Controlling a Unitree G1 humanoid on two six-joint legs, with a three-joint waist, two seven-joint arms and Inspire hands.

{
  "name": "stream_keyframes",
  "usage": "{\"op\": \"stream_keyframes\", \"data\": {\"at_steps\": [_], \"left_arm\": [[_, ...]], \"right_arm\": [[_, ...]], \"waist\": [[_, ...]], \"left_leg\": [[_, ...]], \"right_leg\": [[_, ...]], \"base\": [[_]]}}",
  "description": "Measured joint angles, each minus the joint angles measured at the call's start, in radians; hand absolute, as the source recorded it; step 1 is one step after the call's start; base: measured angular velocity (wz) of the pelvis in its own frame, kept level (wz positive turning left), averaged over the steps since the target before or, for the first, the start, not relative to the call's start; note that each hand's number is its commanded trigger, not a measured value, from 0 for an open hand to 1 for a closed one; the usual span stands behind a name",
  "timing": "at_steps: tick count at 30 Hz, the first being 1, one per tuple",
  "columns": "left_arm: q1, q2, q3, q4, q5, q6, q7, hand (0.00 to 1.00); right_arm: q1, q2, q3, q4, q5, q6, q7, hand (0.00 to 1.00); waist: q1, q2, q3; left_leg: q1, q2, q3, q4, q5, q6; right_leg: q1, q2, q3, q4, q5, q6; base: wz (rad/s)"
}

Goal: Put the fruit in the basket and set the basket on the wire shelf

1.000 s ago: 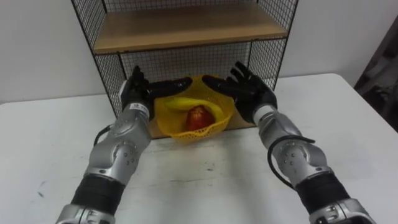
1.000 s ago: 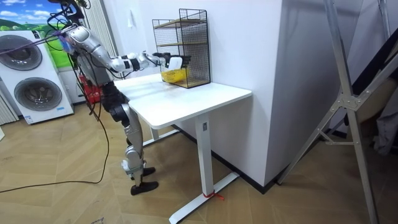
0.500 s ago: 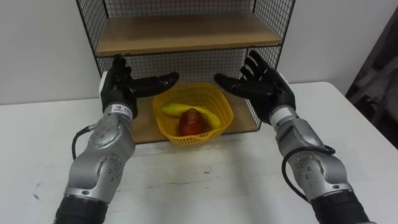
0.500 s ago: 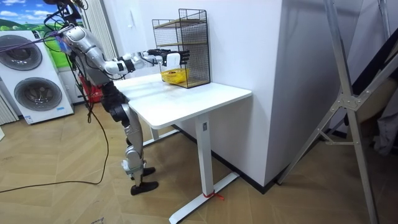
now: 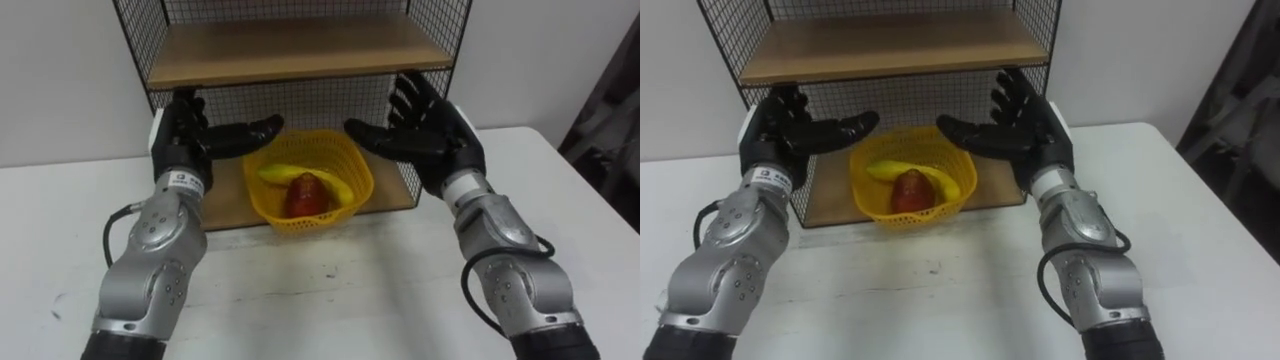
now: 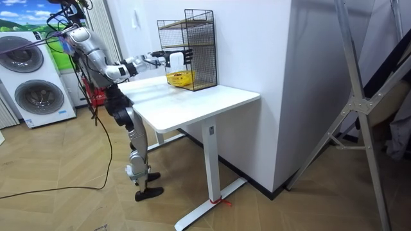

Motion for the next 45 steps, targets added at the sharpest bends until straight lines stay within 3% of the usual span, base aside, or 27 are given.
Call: {"op": "stream_keyframes", "data": {"at_steps": [4, 8, 13, 15, 17, 19, 22, 28, 33, 36, 38, 39, 41, 43, 45], "left_arm": [[0.048, 0.001, -0.001, -0.009, -0.003, -0.009, -0.032, 0.0], [0.135, 0.001, -0.009, -0.028, -0.008, -0.031, -0.062, 0.0], [0.188, 0.0, -0.018, -0.048, -0.008, -0.062, -0.08, 0.0], [0.227, 0.0, -0.012, -0.09, -0.006, -0.083, -0.095, 0.0], [0.291, 0.007, 0.0, -0.152, 0.003, -0.11, -0.126, 0.0], [0.328, 0.02, 0.011, -0.188, 0.003, -0.112, -0.127, 0.0], [0.37, 0.041, 0.026, -0.232, 0.001, -0.12, -0.137, 0.0], [0.435, 0.043, 0.044, -0.254, 0.003, -0.203, -0.155, 0.0], [0.458, 0.053, 0.083, -0.272, 0.082, -0.249, -0.152, 0.0], [0.48, 0.053, 0.138, -0.361, 0.113, -0.292, -0.133, 0.0], [0.479, 0.051, 0.221, -0.422, 0.148, -0.355, -0.062, 0.0], [0.478, 0.05, 0.256, -0.441, 0.151, -0.369, -0.035, 0.0], [0.474, 0.052, 0.41, -0.505, 0.15, -0.441, 0.061, 0.0], [0.471, 0.052, 0.51, -0.528, 0.152, -0.494, 0.138, 0.0], [0.471, 0.069, 0.644, -0.548, 0.152, -0.519, 0.243, 0.0]], "right_arm": [[0.034, -0.001, -0.017, -0.036, 0.001, 0.0, -0.006, 0.0], [0.091, -0.015, -0.022, -0.095, 0.001, -0.001, -0.01, 0.0], [0.13, -0.019, -0.024, -0.163, -0.06, -0.018, -0.008, 0.0], [0.146, -0.021, -0.04, -0.174, -0.065, -0.032, 0.008, 0.0], [0.19, -0.027, -0.078, -0.206, -0.065, -0.034, 0.023, 0.0], [0.226, -0.03, -0.094, -0.234, -0.065, -0.035, 0.025, 0.0], [0.269, -0.032, -0.097, -0.264, -0.065, -0.06, 0.019, 0.0], [0.322, -0.033, -0.14, -0.306, -0.065, -0.128, -0.01, 0.0], [0.375, -0.035, -0.224, -0.312, -0.102, -0.225, -0.065, 0.0], [0.41, -0.035, -0.284, -0.349, -0.117, -0.27, -0.132, 0.0], [0.412, -0.035, -0.34, -0.363, -0.157, -0.31, -0.191, 0.0], [0.412, -0.036, -0.358, -0.369, -0.166, -0.313, -0.208, 0.0], [0.413, -0.041, -0.437, -0.407, -0.191, -0.346, -0.296, 0.0], [0.413, -0.047, -0.488, -0.434, -0.221, -0.377, -0.364, 0.0], [0.413, -0.082, -0.571, -0.471, -0.238, -0.404, -0.459, 0.0]], "waist": [[-0.007, -0.002, 0.0003], [-0.021, -0.005, 0.0004], [-0.022, -0.008, 0.0008], [-0.023, -0.014, 0.002], [-0.02, -0.023, -0.0032], [-0.019, -0.028, -0.0034], [-0.019, -0.028, -0.0031], [-0.021, -0.025, -0.0006], [-0.017, -0.023, 0.0022], [-0.004, -0.017, 0.0054], [0.01, -0.013, 0.0056], [0.014, -0.013, 0.0055], [0.036, -0.012, 0.0062], [0.036, -0.009, 0.0056], [0.053, -0.002, 0.0014]], "left_leg": [[-0.014, 0.001, 0.0, 0.0, 0.004, 0.004], [-0.018, 0.001, -0.001, 0.0, 0.001, -0.001], [-0.019, 0.002, 0.0, 0.0, 0.001, -0.001], [-0.024, 0.002, 0.0, -0.001, 0.001, -0.001], [-0.038, 0.002, -0.002, 0.0, 0.001, -0.002], [-0.044, 0.002, -0.005, 0.001, 0.001, -0.002], [-0.048, 0.001, -0.006, 0.001, 0.001, -0.002], [-0.052, 0.001, -0.007, 0.001, 0.002, -0.002], [-0.055, 0.002, -0.007, 0.001, 0.002, -0.003], [-0.058, 0.002, -0.006, 0.001, 0.001, -0.004], [-0.059, 0.002, -0.009, 0.0, 0.001, -0.006], [-0.059, 0.002, -0.01, 0.0, 0.001, -0.006], [-0.058, 0.002, -0.011, 0.0, 0.002, -0.008], [-0.058, -0.002, -0.025, 0.0, 0.003, -0.01], [-0.063, -0.004, -0.034, 0.007, 0.002, -0.01]], "right_leg": [[-0.008, 0.003, 0.003, -0.001, 0.009, -0.009], [-0.013, 0.002, 0.002, -0.002, 0.002, -0.003], [-0.014, 0.003, 0.003, -0.001, 0.0, -0.003], [-0.017, 0.003, 0.002, -0.002, 0.0, -0.003], [-0.029, 0.003, -0.001, -0.002, 0.0, -0.003], [-0.032, 0.003, -0.003, -0.003, 0.0, -0.003], [-0.036, 0.003, -0.003, -0.003, -0.001, -0.002], [-0.041, 0.003, -0.003, -0.001, -0.002, -0.002], [-0.046, 0.004, -0.002, -0.001, -0.003, -0.004], [-0.05, 0.004, -0.002, 0.0, -0.007, -0.009], [-0.054, 0.005, -0.001, 0.006, -0.008, -0.008], [-0.058, 0.005, 0.0, 0.011, -0.009, -0.007], [-0.064, 0.003, -0.002, 0.022, -0.016, -0.007], [-0.064, 0.003, -0.007, 0.019, -0.018, -0.006], [-0.066, 0.002, -0.017, 0.02, -0.028, -0.012]], "base": [[0.0], [0.0], [0.0], [0.0], [0.0], [0.05], [0.01], [0.0], [0.0], [0.0], [0.0], [0.0], [0.06], [0.19], [0.17]]}}
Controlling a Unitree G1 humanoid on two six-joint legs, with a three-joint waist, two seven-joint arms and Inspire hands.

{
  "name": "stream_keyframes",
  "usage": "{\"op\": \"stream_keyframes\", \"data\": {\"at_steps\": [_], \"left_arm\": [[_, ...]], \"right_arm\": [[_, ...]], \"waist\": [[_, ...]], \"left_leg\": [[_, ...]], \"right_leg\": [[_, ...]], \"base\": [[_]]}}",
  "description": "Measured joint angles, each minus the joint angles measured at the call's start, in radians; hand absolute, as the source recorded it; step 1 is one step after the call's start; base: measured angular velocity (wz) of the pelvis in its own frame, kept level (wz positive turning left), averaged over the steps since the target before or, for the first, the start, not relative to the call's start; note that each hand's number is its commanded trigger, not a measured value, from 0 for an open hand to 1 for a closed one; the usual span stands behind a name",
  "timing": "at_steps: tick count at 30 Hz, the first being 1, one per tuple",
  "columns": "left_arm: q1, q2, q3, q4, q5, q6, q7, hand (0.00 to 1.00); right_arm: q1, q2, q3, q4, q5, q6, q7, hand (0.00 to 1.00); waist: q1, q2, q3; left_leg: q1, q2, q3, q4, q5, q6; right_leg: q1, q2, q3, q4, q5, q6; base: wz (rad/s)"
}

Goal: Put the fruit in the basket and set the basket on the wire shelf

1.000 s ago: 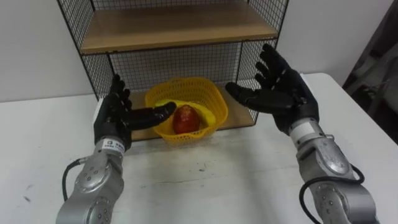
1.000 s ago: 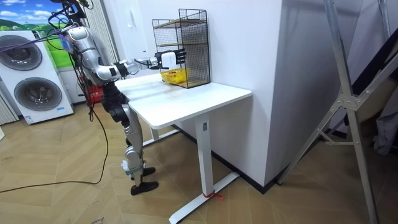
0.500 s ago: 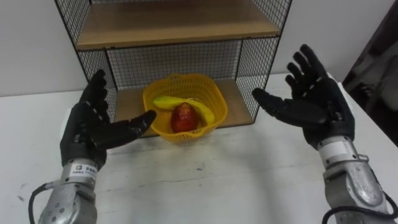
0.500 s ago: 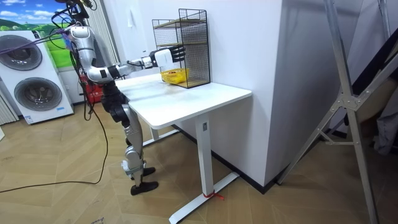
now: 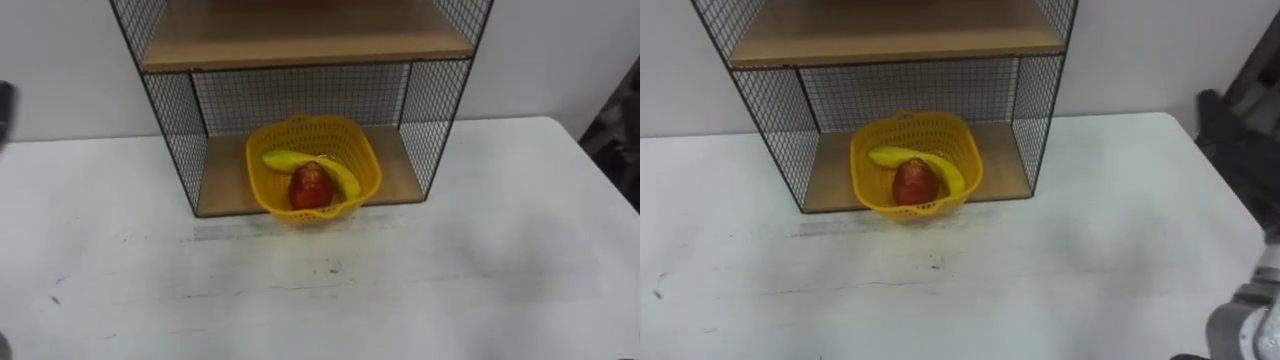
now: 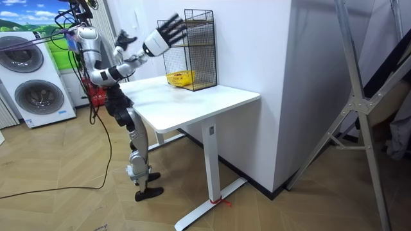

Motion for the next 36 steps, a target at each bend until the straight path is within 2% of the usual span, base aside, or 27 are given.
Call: {"op": "stream_keyframes", "data": {"at_steps": [1, 3, 4, 6, 7, 8, 10, 13, 15, 19, 21, 23, 27, 30, 33, 36], "left_arm": [[0.0, 0.01, 0.028, -0.001, 0.0, -0.006, 0.029, 0.0], [0.0, 0.056, 0.141, -0.002, 0.0, -0.024, 0.143, 0.0], [0.0, 0.071, 0.172, -0.001, 0.0, -0.025, 0.171, 0.0], [0.0, 0.137, 0.293, 0.011, -0.004, -0.041, 0.276, 0.0], [0.002, 0.152, 0.317, 0.021, -0.008, -0.054, 0.298, 0.0], [0.008, 0.176, 0.363, 0.048, -0.013, -0.067, 0.337, 0.0], [0.025, 0.195, 0.421, 0.103, -0.027, -0.072, 0.39, 0.0], [0.066, 0.202, 0.467, 0.217, -0.098, -0.059, 0.451, 0.0], [0.097, 0.2, 0.46, 0.32, -0.188, -0.043, 0.492, 0.0], [0.159, 0.191, 0.406, 0.501, -0.327, -0.014, 0.516, 0.0], [0.186, 0.181, 0.372, 0.601, -0.415, -0.011, 0.516, 0.0], [0.191, 0.158, 0.323, 0.746, -0.521, -0.011, 0.513, 0.0], [0.189, 0.154, 0.212, 0.995, -0.667, -0.006, 0.497, 0.0], [0.188, 0.151, 0.169, 1.109, -0.681, 0.007, 0.472, 0.0], [0.189, 0.138, 0.117, 1.227, -0.683, 0.01, 0.43, 0.0], [0.178, 0.118, 0.066, 1.286, -0.687, 0.012, 0.41, 0.0]], "right_arm": [[0.0, -0.016, -0.024, -0.001, 0.0, -0.011, -0.025, 0.0], [-0.002, -0.092, -0.13, -0.001, 0.001, -0.016, -0.115, 0.0], [-0.002, -0.113, -0.158, -0.001, 0.001, -0.017, -0.137, 0.0], [0.001, -0.172, -0.259, 0.007, 0.0, -0.035, -0.227, 0.0], [0.002, -0.178, -0.28, 0.012, 0.0, -0.043, -0.248, 0.0], [0.011, -0.183, -0.321, 0.02, 0.0, -0.048, -0.287, 0.0], [0.038, -0.19, -0.378, 0.041, 0.004, -0.051, -0.344, 0.0], [0.096, -0.194, -0.445, 0.154, 0.064, -0.045, -0.408, 0.0], [0.132, -0.193, -0.445, 0.246, 0.146, -0.016, -0.454, 0.0], [0.189, -0.182, -0.417, 0.409, 0.227, 0.024, -0.495, 0.0], [0.22, -0.174, -0.39, 0.488, 0.255, 0.03, -0.513, 0.0], [0.233, -0.165, -0.364, 0.615, 0.306, 0.035, -0.533, 0.0], [0.235, -0.149, -0.337, 0.848, 0.477, 0.038, -0.552, 0.0], [0.237, -0.125, -0.327, 0.963, 0.577, 0.039, -0.548, 0.0], [0.239, -0.07, -0.281, 1.118, 0.675, 0.033, -0.538, 0.0], [0.237, -0.022, -0.229, 1.172, 0.726, 0.035, -0.535, 0.0]], "waist": [[0.002, 0.0, -0.0004], [0.009, 0.004, -0.0015], [0.009, 0.003, -0.0021], [0.008, 0.005, 0.0011], [0.008, 0.006, 0.0043], [0.007, 0.005, 0.0028], [0.007, 0.011, -0.0067], [0.004, 0.012, -0.0076], [0.002, 0.012, -0.0076], [-0.015, 0.011, -0.0078], [-0.021, 0.01, -0.0078], [-0.024, 0.008, -0.0091], [-0.031, 0.001, -0.0068], [-0.035, -0.003, -0.0069], [-0.05, -0.01, -0.0104], [-0.053, -0.01, -0.0108]], "left_leg": [[-0.005, -0.001, -0.004, 0.006, -0.002, 0.0], [-0.014, -0.006, -0.019, 0.014, -0.005, -0.001], [-0.018, -0.007, -0.021, 0.018, -0.005, -0.001], [-0.025, -0.006, -0.024, 0.03, -0.012, -0.002], [-0.026, -0.006, -0.024, 0.03, -0.012, -0.003], [-0.028, -0.006, -0.021, 0.03, -0.012, -0.003], [-0.041, -0.009, -0.019, 0.031, -0.012, -0.002], [-0.044, -0.011, -0.015, 0.029, -0.012, -0.002], [-0.045, -0.011, -0.008, 0.026, -0.012, -0.002], [-0.055, -0.011, -0.004, 0.026, -0.012, -0.002], [-0.062, -0.01, -0.002, 0.026, -0.012, -0.002], [-0.07, -0.009, 0.003, 0.026, -0.013, -0.001], [-0.08, -0.011, 0.003, 0.025, -0.013, -0.001], [-0.081, -0.01, 0.003, 0.029, -0.015, 0.001], [-0.08, -0.01, 0.004, 0.027, -0.018, 0.006], [-0.078, -0.01, 0.004, 0.027, -0.021, 0.006]], "right_leg": [[0.0, -0.001, -0.006, 0.001, -0.002, 0.0], [-0.012, -0.005, -0.017, 0.018, -0.012, 0.001], [-0.016, -0.006, -0.019, 0.025, -0.015, 0.003], [-0.018, -0.006, -0.024, 0.031, -0.021, 0.002], [-0.019, -0.006, -0.024, 0.031, -0.021, 0.0], [-0.024, -0.007, -0.022, 0.035, -0.024, -0.002], [-0.045, -0.013, -0.019, 0.06, -0.036, -0.001], [-0.057, -0.016, -0.015, 0.075, -0.043, -0.001], [-0.065, -0.02, -0.017, 0.088, -0.047, -0.002], [-0.08, -0.021, -0.01, 0.097, -0.049, 0.001], [-0.09, -0.022, -0.009, 0.099, -0.05, 0.001], [-0.1, -0.025, -0.01, 0.101, -0.051, -0.001], [-0.109, -0.024, -0.006, 0.105, -0.05, 0.0], [-0.108, -0.024, -0.006, 0.105, -0.052, -0.002], [-0.106, -0.026, -0.008, 0.104, -0.055, -0.001], [-0.104, -0.027, -0.008, 0.105, -0.055, -0.001]], "base": [[0.19], [0.19], [0.12], [0.06], [0.0], [-0.04], [-0.06], [-0.05], [-0.07], [-0.01], [-0.03], [-0.07], [-0.01], [0.01], [0.08], [0.0]]}}
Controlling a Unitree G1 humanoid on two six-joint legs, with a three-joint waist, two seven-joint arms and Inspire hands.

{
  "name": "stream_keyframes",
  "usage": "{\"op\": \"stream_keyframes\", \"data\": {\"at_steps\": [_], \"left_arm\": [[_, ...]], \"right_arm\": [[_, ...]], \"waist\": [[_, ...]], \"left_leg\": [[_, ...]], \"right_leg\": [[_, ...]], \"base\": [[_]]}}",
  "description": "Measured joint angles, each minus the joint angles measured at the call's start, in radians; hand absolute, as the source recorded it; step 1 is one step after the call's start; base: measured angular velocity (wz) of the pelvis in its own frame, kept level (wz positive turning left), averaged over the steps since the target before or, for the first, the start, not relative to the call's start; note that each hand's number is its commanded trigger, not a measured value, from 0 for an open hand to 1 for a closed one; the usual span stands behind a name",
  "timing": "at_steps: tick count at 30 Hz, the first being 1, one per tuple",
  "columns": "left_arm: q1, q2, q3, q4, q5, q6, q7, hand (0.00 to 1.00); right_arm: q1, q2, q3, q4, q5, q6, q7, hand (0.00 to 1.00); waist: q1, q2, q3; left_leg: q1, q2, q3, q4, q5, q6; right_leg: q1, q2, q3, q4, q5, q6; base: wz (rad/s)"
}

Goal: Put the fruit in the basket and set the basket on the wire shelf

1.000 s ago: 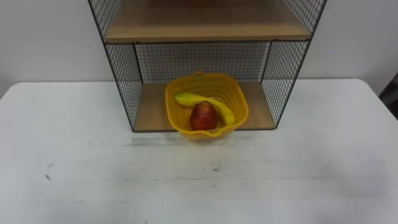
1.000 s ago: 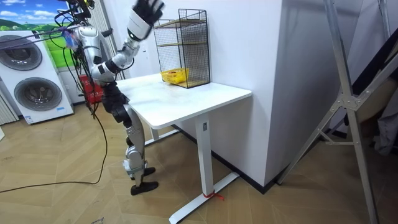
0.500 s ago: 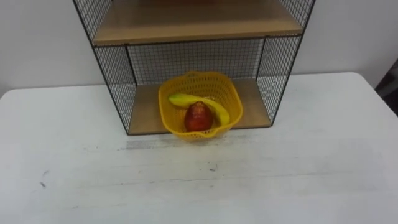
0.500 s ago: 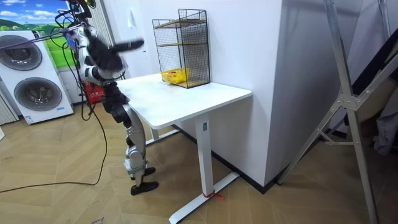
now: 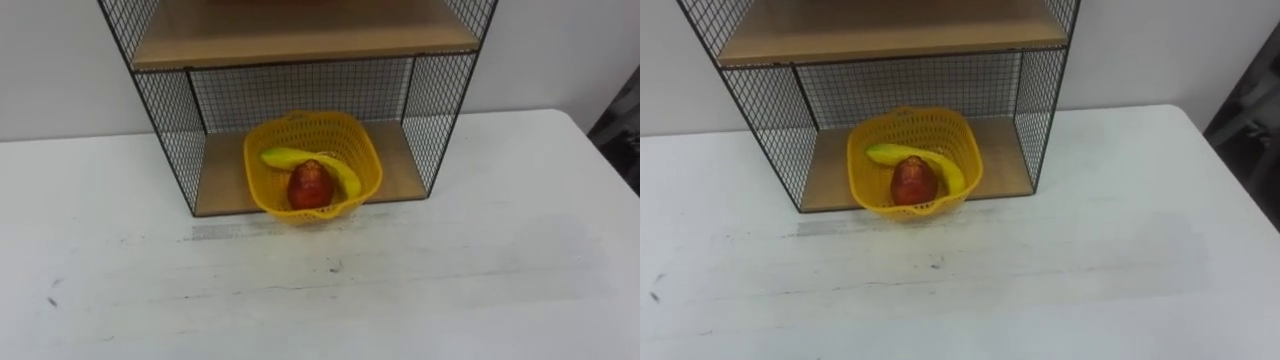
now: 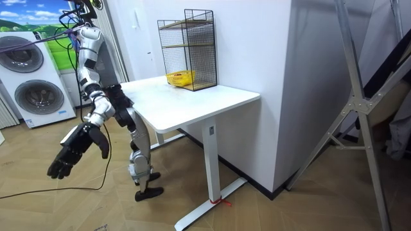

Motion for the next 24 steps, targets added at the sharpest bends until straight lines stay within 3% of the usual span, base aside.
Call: {"op": "stream_keyframes", "data": {"at_steps": [3, 5, 9, 12, 16, 18, 22, 24], "left_arm": [[-0.014, -0.024, -0.049, 0.053, -0.01, 0.005, -0.037, 0.0], [-0.025, -0.059, -0.059, 0.106, -0.011, 0.018, -0.079, 0.0], [-0.043, -0.084, -0.101, 0.184, -0.009, 0.055, -0.132, 0.0], [-0.074, -0.092, -0.212, 0.264, 0.063, 0.1, -0.216, 0.0], [-0.109, -0.122, -0.289, 0.349, 0.374, 0.183, -0.415, 0.0], [-0.128, -0.128, -0.36, 0.347, 0.585, 0.236, -0.517, 0.0], [-0.172, -0.126, -0.451, 0.343, 0.816, 0.289, -0.625, 0.0], [-0.176, -0.126, -0.493, 0.344, 0.905, 0.312, -0.664, 0.0]], "right_arm": [[-0.008, 0.046, 0.033, 0.064, 0.029, 0.0, 0.021, 0.0], [-0.017, 0.074, 0.042, 0.115, 0.054, 0.004, 0.045, 0.0], [-0.056, 0.089, 0.097, 0.204, 0.071, 0.019, 0.064, 0.0], [-0.114, 0.092, 0.169, 0.302, 0.069, 0.062, 0.121, 0.0], [-0.208, 0.092, 0.256, 0.455, 0.013, 0.141, 0.296, 0.0], [-0.224, 0.086, 0.361, 0.479, -0.077, 0.179, 0.434, 0.0], [-0.25, 0.079, 0.485, 0.484, -0.298, 0.22, 0.604, 0.0], [-0.278, 0.078, 0.549, 0.486, -0.472, 0.242, 0.684, 0.0]], "waist": [[-0.009, -0.003, -0.0024], [-0.006, -0.004, -0.0028], [-0.008, -0.003, -0.0023], [-0.021, -0.003, -0.0023], [-0.022, -0.009, 0.0013], [-0.024, -0.009, 0.0013], [-0.024, -0.006, 0.004], [-0.024, -0.006, 0.0117]], "left_leg": [[0.002, 0.001, 0.004, -0.002, 0.0, 0.0], [0.002, 0.013, 0.04, -0.004, -0.002, -0.001], [0.017, 0.024, 0.073, -0.005, -0.008, -0.003], [0.023, 0.023, 0.07, -0.007, -0.009, -0.003], [0.056, 0.023, 0.079, -0.025, -0.009, -0.003], [0.069, 0.026, 0.089, -0.033, -0.009, -0.003], [0.073, 0.029, 0.086, -0.035, 0.0, -0.014], [0.075, 0.03, 0.086, -0.033, 0.006, -0.021]], "right_leg": [[0.001, 0.0, 0.003, -0.002, 0.0, 0.001], [0.002, 0.002, 0.011, -0.004, 0.004, 0.002], [0.015, 0.004, 0.023, -0.006, 0.013, 0.006], [0.031, 0.004, 0.022, -0.02, 0.017, 0.007], [0.057, 0.003, 0.025, -0.035, 0.022, 0.009], [0.066, 0.004, 0.023, -0.043, 0.025, 0.009], [0.078, 0.009, 0.019, -0.058, 0.034, 0.007], [0.079, 0.013, 0.025, -0.061, 0.036, 0.005]], "base": [[-0.01], [-0.11], [-0.14], [0.1], [-0.02], [0.0], [0.01], [-0.07]]}}
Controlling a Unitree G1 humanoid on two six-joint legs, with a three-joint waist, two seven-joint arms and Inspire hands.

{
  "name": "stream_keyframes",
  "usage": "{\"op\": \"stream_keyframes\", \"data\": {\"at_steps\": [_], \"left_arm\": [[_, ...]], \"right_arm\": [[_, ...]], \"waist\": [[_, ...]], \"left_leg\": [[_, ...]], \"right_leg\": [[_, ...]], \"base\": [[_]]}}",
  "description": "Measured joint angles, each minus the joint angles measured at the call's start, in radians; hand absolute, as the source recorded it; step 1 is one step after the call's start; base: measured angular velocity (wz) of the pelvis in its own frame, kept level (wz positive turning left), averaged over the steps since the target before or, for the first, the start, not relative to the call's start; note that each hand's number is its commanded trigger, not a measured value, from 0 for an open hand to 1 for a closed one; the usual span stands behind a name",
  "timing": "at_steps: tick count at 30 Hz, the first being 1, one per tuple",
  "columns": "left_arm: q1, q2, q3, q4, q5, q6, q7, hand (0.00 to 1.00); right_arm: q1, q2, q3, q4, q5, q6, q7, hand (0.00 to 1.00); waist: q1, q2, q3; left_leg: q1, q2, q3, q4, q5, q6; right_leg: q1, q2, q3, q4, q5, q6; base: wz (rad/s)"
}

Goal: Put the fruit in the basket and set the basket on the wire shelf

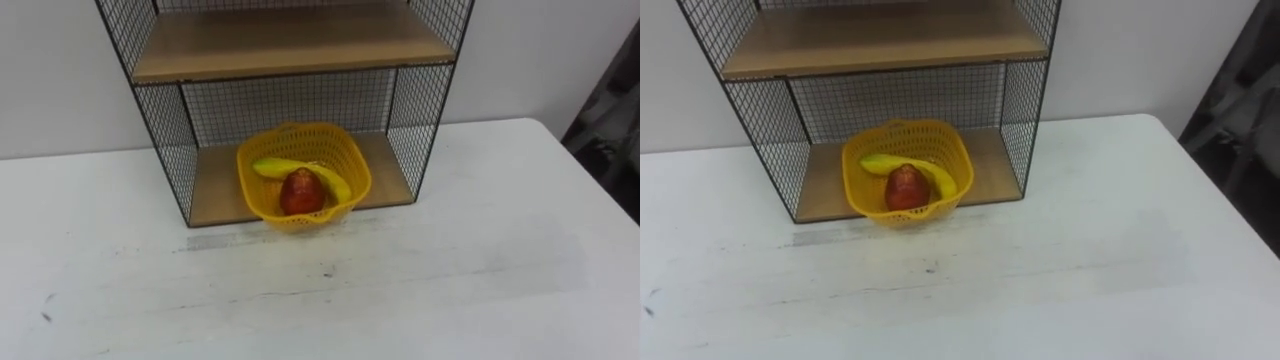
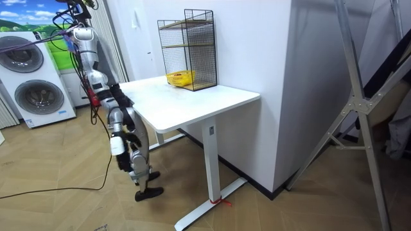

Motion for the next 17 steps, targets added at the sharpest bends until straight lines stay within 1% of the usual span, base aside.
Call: {"op": "stream_keyframes", "data": {"at_steps": [1, 2, 3, 4, 5, 6, 7, 9, 11, 12, 17], "left_arm": [[-0.002, 0.0, -0.005, 0.0, 0.017, 0.007, -0.008, 0.0], [-0.004, 0.0, -0.022, 0.0, 0.037, 0.017, -0.021, 0.0], [-0.004, 0.0, -0.033, 0.001, 0.046, 0.019, -0.025, 0.0], [-0.005, 0.0, -0.062, 0.003, 0.049, 0.02, -0.031, 0.0], [-0.007, -0.001, -0.087, 0.007, 0.059, 0.022, -0.038, 0.0], [-0.007, 0.0, -0.1, 0.01, 0.067, 0.025, -0.044, 0.0], [-0.008, -0.001, -0.119, 0.01, 0.078, 0.038, -0.053, 0.0], [-0.01, -0.004, -0.121, 0.012, 0.11, 0.055, -0.066, 0.0], [-0.01, -0.004, -0.121, 0.013, 0.135, 0.064, -0.074, 0.0], [-0.012, -0.004, -0.121, 0.013, 0.137, 0.073, -0.076, 0.0], [-0.013, -0.009, -0.121, 0.012, 0.144, 0.097, -0.092, 0.0]], "right_arm": [[-0.001, 0.0, 0.012, 0.001, -0.04, 0.0, 0.02, 0.0], [-0.008, -0.001, 0.043, -0.004, -0.123, 0.0, 0.051, 0.0], [-0.017, -0.001, 0.057, -0.004, -0.159, 0.0, 0.065, 0.0], [-0.026, -0.004, 0.093, -0.002, -0.212, 0.0, 0.086, 0.0], [-0.038, -0.006, 0.125, 0.0, -0.26, 0.002, 0.107, 0.0], [-0.041, -0.006, 0.138, 0.0, -0.281, 0.004, 0.116, 0.0], [-0.048, -0.006, 0.161, 0.0, -0.321, 0.011, 0.132, 0.0], [-0.064, -0.005, 0.167, 0.009, -0.359, 0.022, 0.164, 0.0], [-0.062, -0.005, 0.167, 0.012, -0.374, 0.022, 0.184, 0.0], [-0.061, -0.005, 0.167, 0.013, -0.374, 0.029, 0.197, 0.0], [-0.062, -0.005, 0.196, 0.034, -0.403, 0.046, 0.226, 0.0]], "waist": [[0.0, 0.0, 0.0017], [0.001, 0.0, 0.0033], [0.003, 0.001, 0.004], [0.004, 0.003, 0.0053], [0.005, 0.005, 0.0092], [0.005, 0.006, 0.0111], [0.005, 0.007, 0.0124], [0.004, 0.008, 0.0124], [0.001, 0.008, 0.0131], [0.001, 0.008, 0.0149], [0.002, 0.008, 0.0142]], "left_leg": [[0.0, 0.0, 0.0, 0.0, 0.0, 0.0], [-0.001, 0.001, 0.0, 0.0, 0.0, 0.0], [-0.001, 0.002, 0.001, 0.0, 0.0, 0.0], [0.002, 0.003, 0.001, -0.001, 0.0, 0.0], [0.004, 0.003, 0.002, -0.003, 0.0, 0.0], [0.004, 0.003, 0.002, -0.003, 0.0, 0.0], [0.005, 0.003, 0.002, -0.003, 0.0, 0.0], [0.008, 0.003, 0.002, -0.006, 0.0, 0.0], [0.011, 0.003, 0.001, -0.006, 0.0, 0.0], [0.013, 0.003, 0.0, -0.006, 0.0, 0.0], [0.015, 0.004, 0.001, -0.006, 0.0, 0.0]], "right_leg": [[0.0, 0.001, 0.0, -0.001, 0.0, -0.001], [-0.001, 0.002, 0.0, -0.002, 0.001, -0.001], [-0.002, 0.002, 0.001, -0.003, 0.001, -0.002], [-0.002, 0.004, 0.003, -0.006, 0.003, -0.003], [-0.002, 0.005, 0.007, -0.008, 0.005, -0.004], [-0.002, 0.006, 0.01, -0.008, 0.005, -0.004], [-0.002, 0.007, 0.013, -0.008, 0.006, -0.004], [0.0, 0.007, 0.014, -0.009, 0.006, -0.004], [0.005, 0.008, 0.014, -0.011, 0.007, -0.005], [0.011, 0.008, 0.013, -0.012, 0.007, -0.005], [0.012, 0.008, 0.016, -0.011, 0.007, -0.005]], "base": [[0.0], [0.0], [0.0], [-0.07], [-0.08], [-0.09], [-0.06], [-0.02], [0.0], [0.0], [0.0]]}}
